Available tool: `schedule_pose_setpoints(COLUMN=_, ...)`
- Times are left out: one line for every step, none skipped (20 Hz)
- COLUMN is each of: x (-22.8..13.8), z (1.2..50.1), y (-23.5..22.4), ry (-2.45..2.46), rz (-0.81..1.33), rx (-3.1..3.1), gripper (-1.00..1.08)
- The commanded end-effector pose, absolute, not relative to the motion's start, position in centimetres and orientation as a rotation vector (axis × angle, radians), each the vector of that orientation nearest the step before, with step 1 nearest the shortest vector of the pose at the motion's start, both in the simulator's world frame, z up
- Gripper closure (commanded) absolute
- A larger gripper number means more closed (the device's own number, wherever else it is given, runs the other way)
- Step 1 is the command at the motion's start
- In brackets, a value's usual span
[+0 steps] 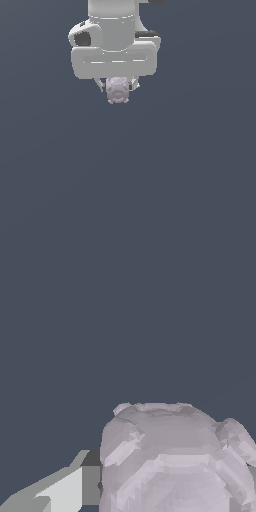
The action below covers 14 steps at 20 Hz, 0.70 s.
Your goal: Pick up the object and move it to a goal position.
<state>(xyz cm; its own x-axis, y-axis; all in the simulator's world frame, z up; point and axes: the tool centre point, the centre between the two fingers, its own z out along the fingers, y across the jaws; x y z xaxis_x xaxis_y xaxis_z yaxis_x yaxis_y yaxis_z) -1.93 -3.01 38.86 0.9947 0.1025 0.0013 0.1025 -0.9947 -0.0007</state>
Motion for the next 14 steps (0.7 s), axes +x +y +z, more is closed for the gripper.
schedule_pose_setpoints(x=-1.6, z=40.9, y=-3.6, ry=-0.162, rz=0.000, rx=-3.137, gripper=1.08)
schedule_pose_setpoints(x=-1.4, z=41.7, y=-3.8, ry=-0.162, rz=0.000, rx=-3.137, gripper=1.08)
schedule_pose_setpoints(x=-1.3, z=42.3, y=-4.0, ry=-0.162, rz=0.000, rx=-3.137, gripper=1.08)
schedule_pose_setpoints(x=-1.1, z=42.9, y=-4.2, ry=-0.162, rz=0.000, rx=-3.137, gripper=1.08)
schedule_pose_setpoints(x=-1.0, z=43.5, y=-4.3, ry=-0.162, rz=0.000, rx=-3.137, gripper=1.08)
schedule_pose_setpoints(x=-0.9, z=44.0, y=-4.5, ry=-0.162, rz=0.000, rx=-3.137, gripper=1.08)
schedule_pose_setpoints(x=-0.8, z=44.5, y=-4.6, ry=-0.162, rz=0.000, rx=-3.137, gripper=1.08)
schedule_pose_setpoints(x=-0.7, z=44.9, y=-4.7, ry=-0.162, rz=0.000, rx=-3.137, gripper=1.08)
schedule_pose_setpoints(x=-0.6, z=45.3, y=-4.8, ry=-0.162, rz=0.000, rx=-3.137, gripper=1.08)
schedule_pose_setpoints(x=-0.5, z=45.7, y=-4.9, ry=-0.162, rz=0.000, rx=-3.137, gripper=1.08)
schedule_pose_setpoints(x=-0.4, z=46.0, y=-5.0, ry=-0.162, rz=0.000, rx=-3.137, gripper=1.08)
schedule_pose_setpoints(x=-0.3, z=46.3, y=-5.1, ry=-0.162, rz=0.000, rx=-3.137, gripper=1.08)
schedule_pose_setpoints(x=-0.3, z=46.5, y=-5.1, ry=-0.162, rz=0.000, rx=-3.137, gripper=1.08)
schedule_pose_setpoints(x=-0.2, z=46.7, y=-5.2, ry=-0.162, rz=0.000, rx=-3.137, gripper=1.08)
